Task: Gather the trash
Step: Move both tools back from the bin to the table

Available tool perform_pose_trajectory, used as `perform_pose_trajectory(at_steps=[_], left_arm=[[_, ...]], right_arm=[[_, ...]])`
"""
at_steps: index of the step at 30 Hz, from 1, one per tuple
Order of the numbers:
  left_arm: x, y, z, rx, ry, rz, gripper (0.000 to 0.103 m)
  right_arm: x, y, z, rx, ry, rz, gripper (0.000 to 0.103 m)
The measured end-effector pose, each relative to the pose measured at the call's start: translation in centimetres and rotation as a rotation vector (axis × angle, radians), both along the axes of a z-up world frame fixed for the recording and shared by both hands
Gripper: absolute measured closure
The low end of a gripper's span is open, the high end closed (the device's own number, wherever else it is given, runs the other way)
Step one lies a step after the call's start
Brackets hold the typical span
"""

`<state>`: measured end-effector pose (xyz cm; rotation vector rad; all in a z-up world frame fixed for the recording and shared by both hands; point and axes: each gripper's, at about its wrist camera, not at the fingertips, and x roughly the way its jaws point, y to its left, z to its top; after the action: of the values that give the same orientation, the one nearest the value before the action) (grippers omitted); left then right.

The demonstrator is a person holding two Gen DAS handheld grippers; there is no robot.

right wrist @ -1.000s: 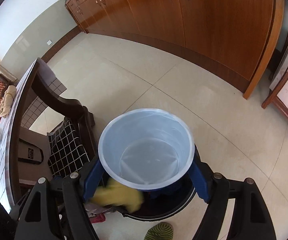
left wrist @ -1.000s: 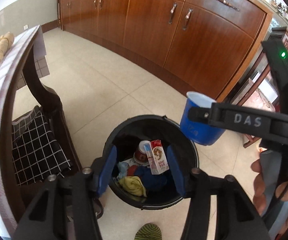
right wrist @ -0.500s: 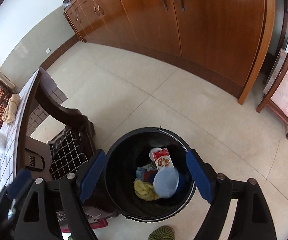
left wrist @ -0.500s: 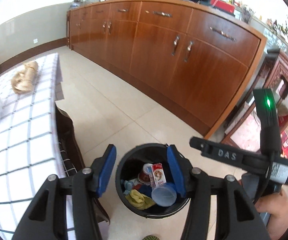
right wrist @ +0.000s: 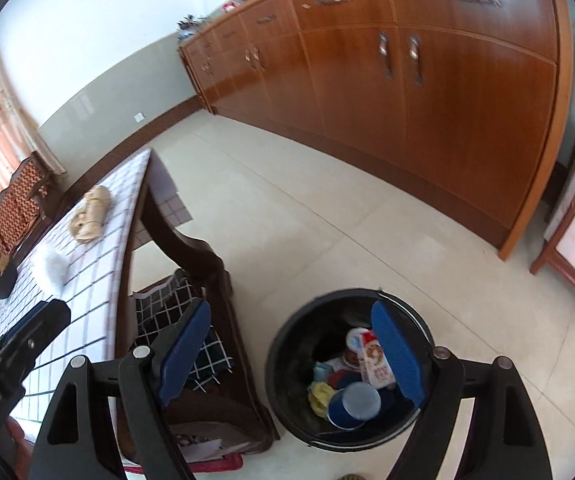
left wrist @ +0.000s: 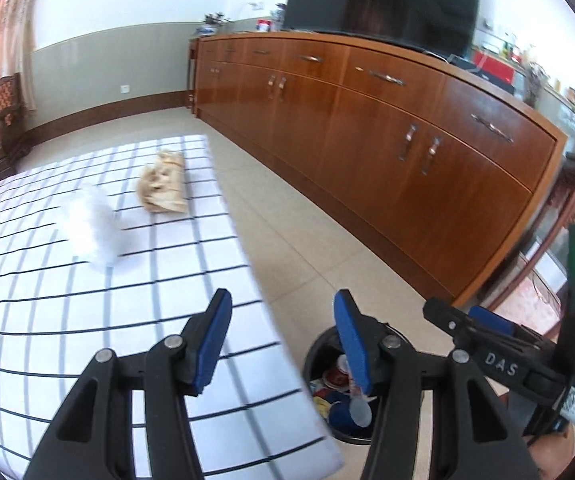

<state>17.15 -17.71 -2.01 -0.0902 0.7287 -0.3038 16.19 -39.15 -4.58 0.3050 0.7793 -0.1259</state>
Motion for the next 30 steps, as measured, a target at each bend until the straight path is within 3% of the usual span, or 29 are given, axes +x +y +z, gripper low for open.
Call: perform_pose_trajectory(at_steps=[22, 30], left_arm=[[4.6, 10.5, -1.0, 0.019, 0.006, 0.223, 0.048], [7.5, 11.8, -2.2, 0.021, 0.036, 0.228, 0.048]], right_arm=[[7.6, 12.8, 2.4, -0.010, -0.063, 0.217, 0.019], [11.0, 15.8, 2.2, -0.010, -0.059, 0.265, 0.019]])
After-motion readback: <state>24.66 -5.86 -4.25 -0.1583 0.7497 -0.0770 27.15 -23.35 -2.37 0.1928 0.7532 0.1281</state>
